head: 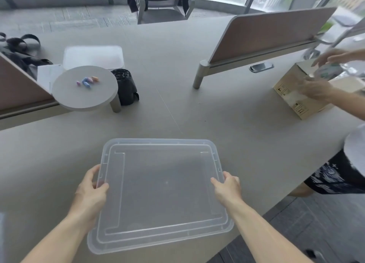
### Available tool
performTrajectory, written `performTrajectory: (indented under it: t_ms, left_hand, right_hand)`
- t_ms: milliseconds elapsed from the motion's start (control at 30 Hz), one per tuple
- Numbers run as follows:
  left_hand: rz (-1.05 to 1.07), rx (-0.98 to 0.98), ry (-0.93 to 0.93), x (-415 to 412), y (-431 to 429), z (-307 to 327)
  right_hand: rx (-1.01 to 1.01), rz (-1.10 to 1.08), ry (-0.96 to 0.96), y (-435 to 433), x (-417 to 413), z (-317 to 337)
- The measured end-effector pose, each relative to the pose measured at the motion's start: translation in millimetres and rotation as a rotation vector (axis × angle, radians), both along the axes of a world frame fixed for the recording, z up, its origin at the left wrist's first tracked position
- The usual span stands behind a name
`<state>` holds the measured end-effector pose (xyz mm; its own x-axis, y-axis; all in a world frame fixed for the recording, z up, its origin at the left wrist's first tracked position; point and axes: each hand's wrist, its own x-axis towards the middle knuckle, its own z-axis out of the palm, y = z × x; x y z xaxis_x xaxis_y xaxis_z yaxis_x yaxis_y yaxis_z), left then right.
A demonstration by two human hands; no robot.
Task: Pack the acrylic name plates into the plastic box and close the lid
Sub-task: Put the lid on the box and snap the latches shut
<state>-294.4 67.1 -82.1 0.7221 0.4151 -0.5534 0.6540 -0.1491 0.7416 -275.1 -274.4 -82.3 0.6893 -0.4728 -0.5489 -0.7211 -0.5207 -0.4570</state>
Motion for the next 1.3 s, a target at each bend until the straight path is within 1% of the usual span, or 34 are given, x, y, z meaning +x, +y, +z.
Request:
performTrajectory:
  t_ms: [200,433,533,633,733,833,867,900,967,1000,1167,1300]
  left_hand:
    - [0.006,0.054,-0.165,8,0,32]
    - [0.06,0.087,-0.305,10,15,120]
    - [0.12,0.075,-0.382,11,32,160]
    - [0.194,0.062,-0.486,9,52,198]
    - [0.26,0.058,-0.608,-2,75,236]
    - [0.348,0.069,-0.704,-22,105,275]
    - [0.364,0.101,-0.726,-30,115,287]
    - [0.366,0.176,-0.739,-38,127,298]
    - [0.338,0.426,-0.711,-55,155,314]
    - [0.349,0.509,-0.693,-64,170,320]
    - [0.442,0.633,-0.716,-112,241,349]
    - [0.518,0.684,-0.761,-156,297,361]
  right_hand:
    - [0.077,-0.075,-0.118,2,-2,28]
    - [0.159,-0.097,-0.322,11,5,97]
    - [0.196,-0.086,-0.432,23,15,137]
    - [0.275,-0.072,-0.543,43,28,177]
    - [0.293,-0.021,-0.631,69,37,214]
    - [0.305,0.08,-0.67,97,43,235]
    - [0.326,0.113,-0.686,109,43,241]
    - [0.348,0.144,-0.699,122,41,253]
    - [0.37,0.191,-0.741,150,29,283]
    - [0.378,0.214,-0.761,163,24,295]
    - [0.422,0.312,-0.87,231,3,330]
    - [0.488,0.333,-0.892,293,-21,340]
